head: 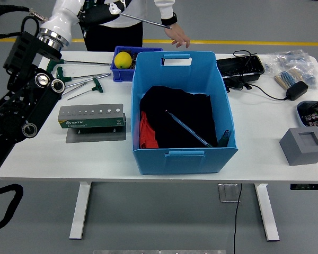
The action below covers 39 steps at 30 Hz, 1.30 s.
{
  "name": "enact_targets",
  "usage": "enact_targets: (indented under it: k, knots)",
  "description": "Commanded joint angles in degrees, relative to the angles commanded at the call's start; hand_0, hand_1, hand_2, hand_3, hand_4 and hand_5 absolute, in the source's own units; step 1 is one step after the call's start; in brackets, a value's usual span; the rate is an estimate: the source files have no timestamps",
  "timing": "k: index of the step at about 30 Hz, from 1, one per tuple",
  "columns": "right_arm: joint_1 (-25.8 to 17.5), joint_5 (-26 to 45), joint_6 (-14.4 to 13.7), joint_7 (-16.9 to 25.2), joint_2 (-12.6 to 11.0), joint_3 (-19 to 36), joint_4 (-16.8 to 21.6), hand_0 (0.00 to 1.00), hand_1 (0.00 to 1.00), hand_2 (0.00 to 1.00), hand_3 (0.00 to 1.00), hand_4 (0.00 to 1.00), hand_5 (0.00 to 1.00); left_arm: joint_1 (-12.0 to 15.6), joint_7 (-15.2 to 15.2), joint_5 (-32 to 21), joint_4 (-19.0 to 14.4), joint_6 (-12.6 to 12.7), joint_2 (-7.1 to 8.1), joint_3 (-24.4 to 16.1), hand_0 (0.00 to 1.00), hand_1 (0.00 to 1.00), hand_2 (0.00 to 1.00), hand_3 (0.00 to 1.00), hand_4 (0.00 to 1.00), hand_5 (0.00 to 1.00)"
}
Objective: Lift tool from toolbox,place it in box,lift tool from toolbox,place it in box
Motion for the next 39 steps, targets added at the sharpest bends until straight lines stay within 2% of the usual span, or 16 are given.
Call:
enact_targets:
  k: [2, 6, 10, 16, 19, 22, 23, 27, 28, 29, 32, 34, 35, 37, 39]
  knots:
    - [0.0, 0.2, 0.0, 0.1, 0.0, -0.1, 0.0, 0.651, 0.637, 0.704, 0.562, 0.794, 0.680, -0.2, -0.1, 0.1, 3.1, 0.3, -1.17, 1.6, 0.087, 0.002, 0.035, 0.068, 0.779, 0.554]
    - [0.2, 0.1, 0.0, 0.1, -0.1, -0.2, 0.1, 0.650, 0.637, 0.705, 0.562, 0.793, 0.682, -1.0, -0.1, 0.9, 7.9, 0.5, -2.52, 4.2, 0.089, 0.002, 0.036, 0.069, 0.779, 0.552]
    - [0.2, 0.1, 0.0, 0.1, -0.1, -0.3, 0.2, 0.650, 0.637, 0.705, 0.562, 0.793, 0.682, -2.1, 0.4, 0.6, 11.6, 0.3, -3.17, 7.8, 0.089, 0.002, 0.036, 0.069, 0.779, 0.552]
    - [0.5, -0.6, 0.1, -0.2, -0.2, 0.0, 0.2, 0.651, 0.637, 0.704, 0.561, 0.793, 0.681, -5.0, -0.7, -9.2, 16.6, 0.7, -3.17, 19.5, 0.091, 0.002, 0.039, 0.073, 0.775, 0.534]
    - [0.7, -0.5, 0.1, -0.1, -0.3, -0.1, 0.2, 0.650, 0.635, 0.704, 0.561, 0.793, 0.681, -6.1, -0.8, -11.5, 18.3, 1.0, -3.92, 25.6, 0.092, 0.002, 0.040, 0.077, 0.771, 0.519]
    - [1.0, -1.1, 0.3, -0.3, -0.4, 0.1, 0.3, 0.650, 0.635, 0.704, 0.561, 0.793, 0.681, -7.4, -0.7, -14.9, 20.2, 0.7, -5.04, 30.2, 0.092, 0.002, 0.040, 0.077, 0.771, 0.519]
    - [1.2, -1.5, 0.4, -0.4, -0.5, 0.2, 0.3, 0.650, 0.636, 0.704, 0.561, 0.791, 0.681, -7.9, -0.7, -16.1, 21.0, 0.5, -5.52, 31.3, 0.119, 0.054, 0.138, 0.203, 0.773, 0.498]
    - [1.9, -2.0, 0.5, -0.6, -0.7, 0.2, 0.3, 0.650, 0.636, 0.704, 0.561, 0.791, 0.681, -9.8, -0.5, -19.1, 24.5, 0.3, -7.68, 34.2, 0.119, 0.054, 0.138, 0.203, 0.773, 0.498]
    - [2.0, -2.1, 0.5, -0.6, -0.7, 0.2, 0.4, 0.650, 0.636, 0.704, 0.561, 0.791, 0.681, -10.2, -0.5, -19.6, 25.6, 0.3, -7.68, 34.7, 0.119, 0.054, 0.138, 0.203, 0.773, 0.498]
    - [2.1, -2.2, 0.5, -0.6, -0.7, 0.2, 0.4, 0.650, 0.636, 0.704, 0.561, 0.791, 0.680, -10.6, -0.4, -20.0, 26.5, 0.3, -7.68, 35.1, 0.136, 0.097, 0.188, 0.302, 0.773, 0.489]
    - [2.6, -2.6, 0.5, -0.7, -0.8, 0.2, 0.4, 0.650, 0.636, 0.704, 0.561, 0.791, 0.680, -11.6, -0.1, -21.6, 29.5, 0.0, -7.68, 36.2, 0.136, 0.097, 0.188, 0.302, 0.773, 0.489]
    - [2.8, -2.6, 0.5, -0.6, -0.9, 0.0, 0.5, 0.650, 0.636, 0.704, 0.561, 0.791, 0.680, -12.0, 0.4, -22.8, 30.6, -1.1, -7.68, 36.8, 0.136, 0.097, 0.188, 0.302, 0.773, 0.489]
    - [2.8, -2.5, 0.5, -0.6, -0.9, -0.1, 0.5, 0.650, 0.636, 0.705, 0.561, 0.791, 0.681, -12.2, 1.0, -23.1, 30.8, -2.2, -7.68, 37.1, 0.280, 0.360, 0.493, 0.571, 0.875, 0.572]
    - [2.9, -2.5, 0.5, -0.6, -0.9, -0.2, 0.5, 0.650, 0.636, 0.705, 0.561, 0.791, 0.681, -12.4, 1.6, -23.8, 31.0, -3.9, -7.68, 37.7, 0.280, 0.360, 0.493, 0.571, 0.875, 0.572]
    - [3.0, -2.4, 0.5, -0.5, -1.0, -0.4, 0.5, 0.650, 0.636, 0.705, 0.561, 0.791, 0.681, -12.5, 1.6, -25.2, 31.2, -4.3, -7.68, 38.1, 0.280, 0.360, 0.493, 0.571, 0.875, 0.572]
